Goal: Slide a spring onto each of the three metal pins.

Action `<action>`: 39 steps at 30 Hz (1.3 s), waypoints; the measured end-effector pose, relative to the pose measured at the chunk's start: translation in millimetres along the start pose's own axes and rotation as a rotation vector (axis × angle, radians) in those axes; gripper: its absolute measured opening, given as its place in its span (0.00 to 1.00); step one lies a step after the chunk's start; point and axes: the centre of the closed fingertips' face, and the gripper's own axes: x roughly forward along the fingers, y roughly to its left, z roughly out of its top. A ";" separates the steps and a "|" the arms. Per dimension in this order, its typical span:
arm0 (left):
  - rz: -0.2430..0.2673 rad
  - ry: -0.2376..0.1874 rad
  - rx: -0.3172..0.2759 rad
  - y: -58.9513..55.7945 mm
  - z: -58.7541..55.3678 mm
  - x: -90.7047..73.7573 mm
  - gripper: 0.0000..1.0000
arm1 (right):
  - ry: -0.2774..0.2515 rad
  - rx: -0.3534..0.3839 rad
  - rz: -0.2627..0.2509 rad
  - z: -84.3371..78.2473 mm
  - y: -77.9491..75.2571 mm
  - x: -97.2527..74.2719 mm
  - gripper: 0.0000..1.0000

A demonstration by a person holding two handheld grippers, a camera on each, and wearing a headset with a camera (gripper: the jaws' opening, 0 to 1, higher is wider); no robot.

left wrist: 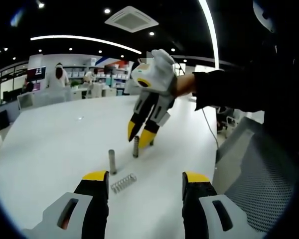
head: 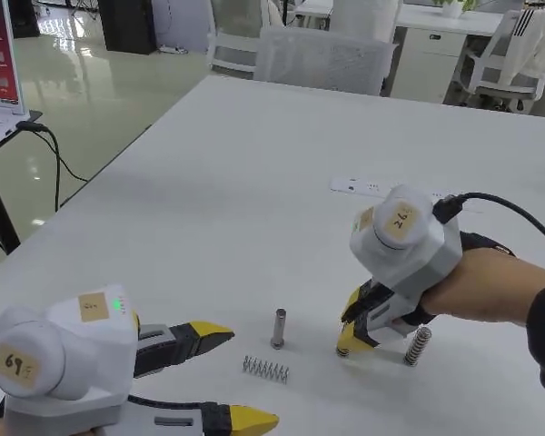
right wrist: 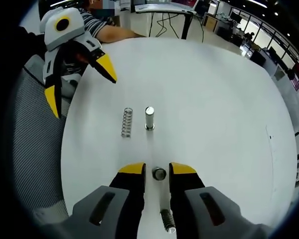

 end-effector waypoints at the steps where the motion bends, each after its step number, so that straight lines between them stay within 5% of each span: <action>1: -0.001 -0.001 0.002 -0.3 0.5 0.2 0.54 | -0.005 -0.003 0.001 3.6 1.8 -1.7 0.16; 9: 0.002 -0.002 0.004 0.4 0.6 -1.4 0.54 | -0.036 -0.026 0.020 24.8 17.1 -3.0 0.17; 17: 0.005 -0.001 0.004 -0.3 -0.3 -3.7 0.54 | -0.021 -0.057 0.071 30.8 43.3 15.5 0.17; 39: 0.006 0.014 0.000 0.2 -4.5 -6.0 0.53 | -0.006 -0.037 0.079 29.8 51.3 51.4 0.12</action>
